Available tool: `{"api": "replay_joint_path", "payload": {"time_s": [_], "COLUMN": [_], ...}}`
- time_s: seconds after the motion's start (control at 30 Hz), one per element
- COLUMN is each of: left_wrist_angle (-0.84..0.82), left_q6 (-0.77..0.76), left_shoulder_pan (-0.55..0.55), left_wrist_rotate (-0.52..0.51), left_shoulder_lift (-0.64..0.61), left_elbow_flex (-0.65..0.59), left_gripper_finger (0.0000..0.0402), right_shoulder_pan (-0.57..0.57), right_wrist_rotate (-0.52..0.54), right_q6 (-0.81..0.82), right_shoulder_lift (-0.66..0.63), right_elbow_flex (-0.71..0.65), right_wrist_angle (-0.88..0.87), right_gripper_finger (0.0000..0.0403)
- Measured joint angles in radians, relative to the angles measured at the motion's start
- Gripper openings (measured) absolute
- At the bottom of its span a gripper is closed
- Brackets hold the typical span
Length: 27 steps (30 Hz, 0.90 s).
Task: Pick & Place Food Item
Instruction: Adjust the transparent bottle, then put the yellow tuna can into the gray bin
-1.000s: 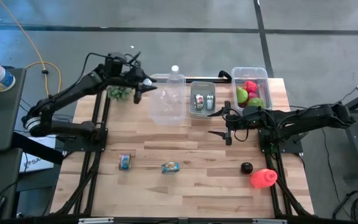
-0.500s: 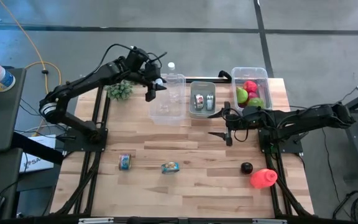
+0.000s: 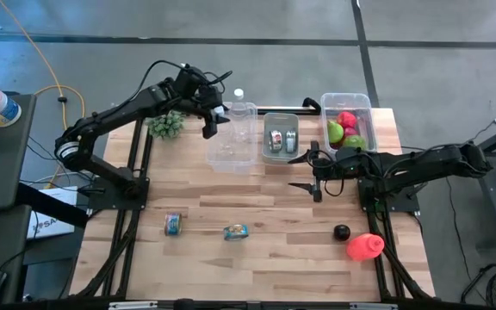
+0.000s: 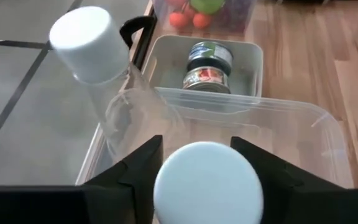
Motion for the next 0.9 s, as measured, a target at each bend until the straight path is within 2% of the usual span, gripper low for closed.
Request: {"api": "replay_joint_path", "payload": {"time_s": [0.37, 0.63, 0.9], "left_wrist_angle": [0.04, 0.071, 0.077], "left_q6": [0.018, 0.054, 0.068], "left_shoulder_pan": [-0.006, -0.011, -0.014], "left_wrist_rotate": [-0.028, -0.029, -0.033], "left_shoulder_lift": [-0.001, -0.025, -0.103], "left_elbow_flex": [0.0, 0.0, 0.0], "left_gripper_finger": [0.0224, 0.0228, 0.0228], "right_shoulder_pan": [0.0, 0.0, -0.001], "right_wrist_rotate": [0.002, 0.003, 0.003], "right_q6": [0.003, 0.004, -0.02], "right_shoulder_lift": [0.0, 0.0, 0.0], "right_elbow_flex": [0.0, 0.0, 0.0], "right_wrist_angle": [0.0, -0.001, 0.0], "right_gripper_finger": [0.0309, 0.0309, 0.0309]}}
